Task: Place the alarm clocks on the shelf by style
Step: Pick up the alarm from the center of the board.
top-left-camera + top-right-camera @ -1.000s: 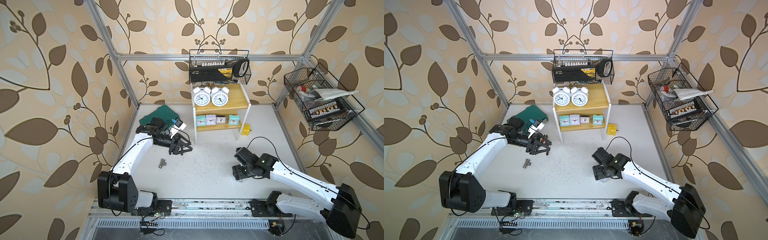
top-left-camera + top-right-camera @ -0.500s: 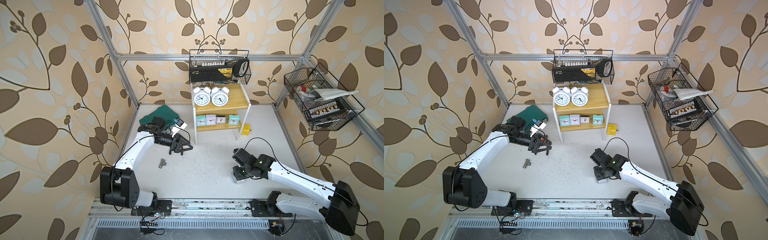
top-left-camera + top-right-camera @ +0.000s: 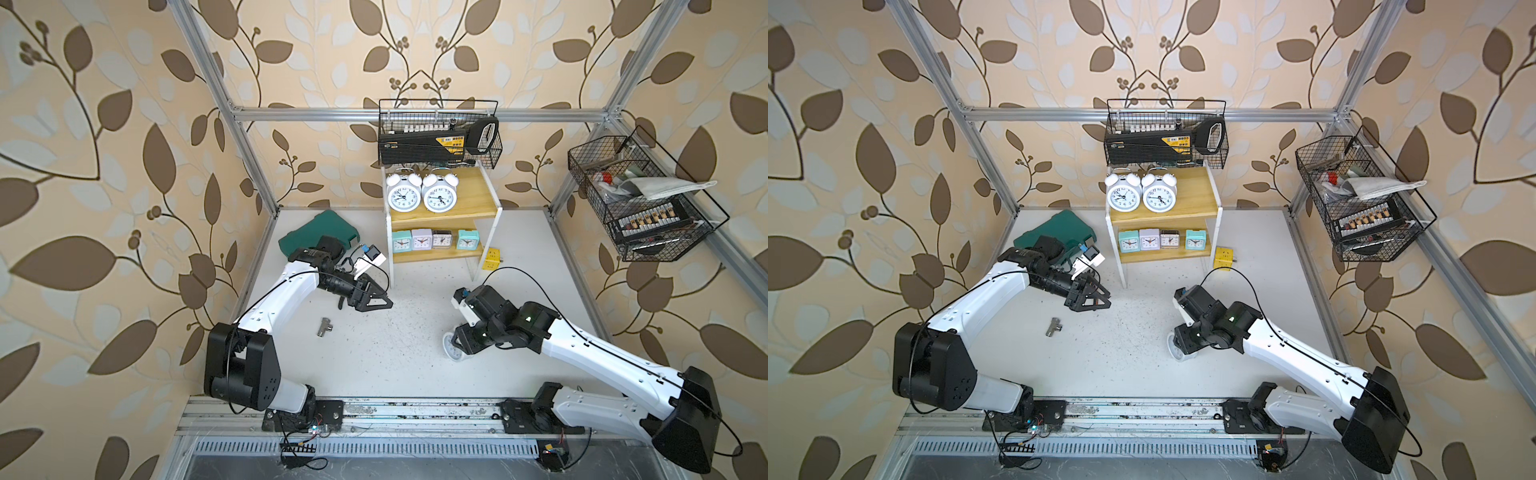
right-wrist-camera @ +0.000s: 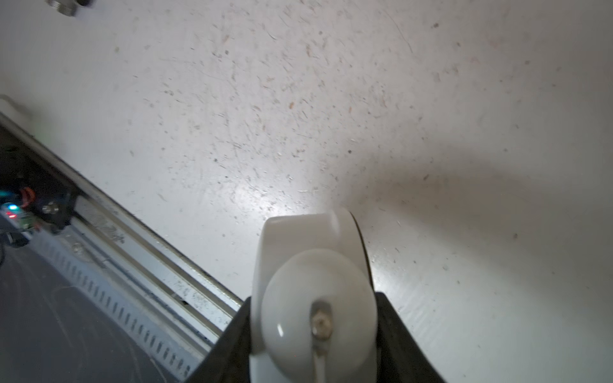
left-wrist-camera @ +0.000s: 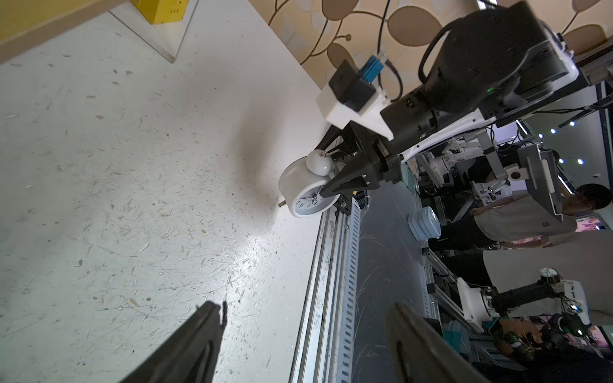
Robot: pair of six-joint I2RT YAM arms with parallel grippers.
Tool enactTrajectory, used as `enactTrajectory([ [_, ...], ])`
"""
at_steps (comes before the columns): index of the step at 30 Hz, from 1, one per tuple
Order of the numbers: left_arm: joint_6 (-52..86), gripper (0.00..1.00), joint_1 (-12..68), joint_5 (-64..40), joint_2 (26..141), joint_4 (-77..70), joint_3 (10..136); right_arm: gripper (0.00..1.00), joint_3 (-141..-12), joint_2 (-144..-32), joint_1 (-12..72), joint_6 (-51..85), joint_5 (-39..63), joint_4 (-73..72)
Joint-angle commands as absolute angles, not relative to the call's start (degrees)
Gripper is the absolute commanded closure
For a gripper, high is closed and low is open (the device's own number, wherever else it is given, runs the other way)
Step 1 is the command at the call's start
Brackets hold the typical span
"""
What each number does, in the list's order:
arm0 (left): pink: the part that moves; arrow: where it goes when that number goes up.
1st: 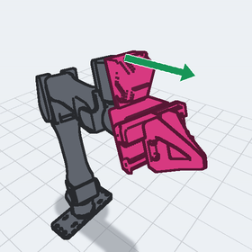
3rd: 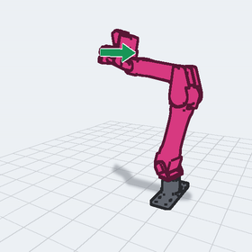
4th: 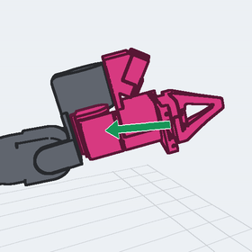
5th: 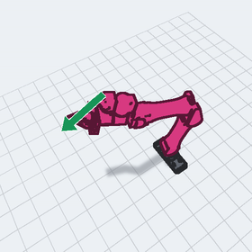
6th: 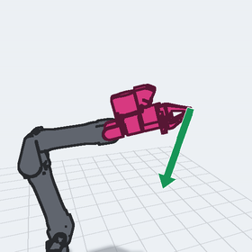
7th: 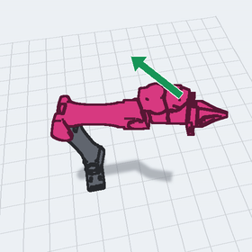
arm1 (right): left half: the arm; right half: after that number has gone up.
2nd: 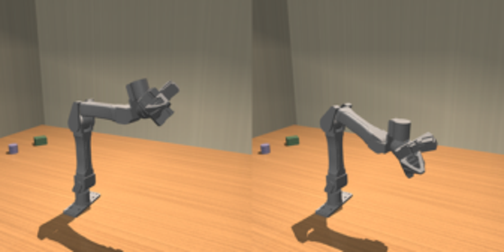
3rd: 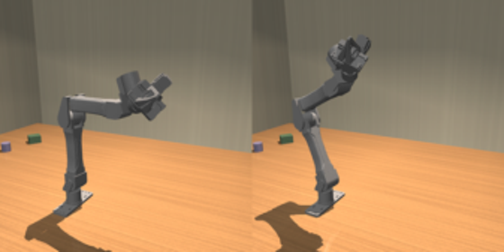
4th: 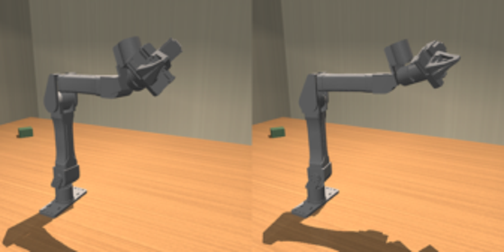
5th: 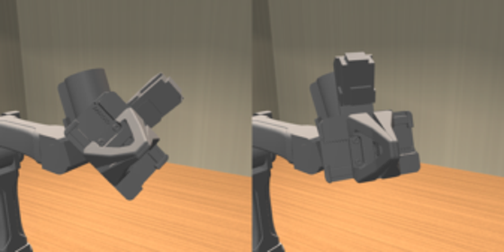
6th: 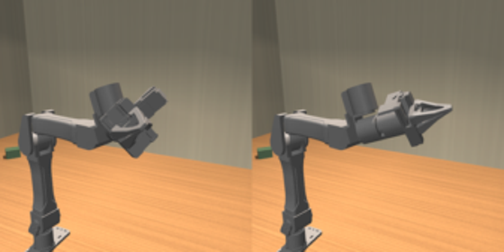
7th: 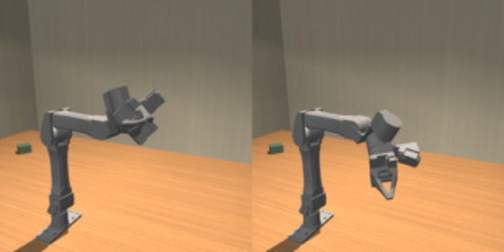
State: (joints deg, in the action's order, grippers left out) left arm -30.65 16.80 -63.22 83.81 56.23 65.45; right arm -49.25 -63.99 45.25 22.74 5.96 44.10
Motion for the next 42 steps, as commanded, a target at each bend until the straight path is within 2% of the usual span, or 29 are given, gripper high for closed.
enactTrajectory([
  [1, -33.6, 0.18, 18.8, -62.7, 84.6, 59.0, 67.1, 0.57, -52.0, -63.9, 45.0, 19.5, 16.5, 37.6],
  [11, -38.7, 0.15, 22.6, -63.8, 86.1, 64.1, 67.8, 0.57, -50.7, -66.5, 43.9, 21.4, 36.3, 18.5],
  [20, -43.9, 0.16, 24.7, -64.8, 88.0, 70.0, 69.2, 0.58, -48.9, -69.0, 42.5, 25.1, 43.4, 6.8],
  [25, -47.8, 0.18, 25.3, -66.2, 87.9, 73.5, 69.7, 0.58, -48.2, -69.6, 41.9, 25.5, 44.0, 4.7],
  [37, -54.5, 0.40, 25.8, -68.4, 89.2, 79.8, 71.3, 0.58, -48.4, -70.7, 41.0, 24.3, 44.8, 4.3],
  [42, -55.0, 0.56, 25.8, -68.6, 89.6, 80.4, 71.7, 0.57, -48.2, -70.5, 40.8, 23.9, 44.7, 4.0],
])
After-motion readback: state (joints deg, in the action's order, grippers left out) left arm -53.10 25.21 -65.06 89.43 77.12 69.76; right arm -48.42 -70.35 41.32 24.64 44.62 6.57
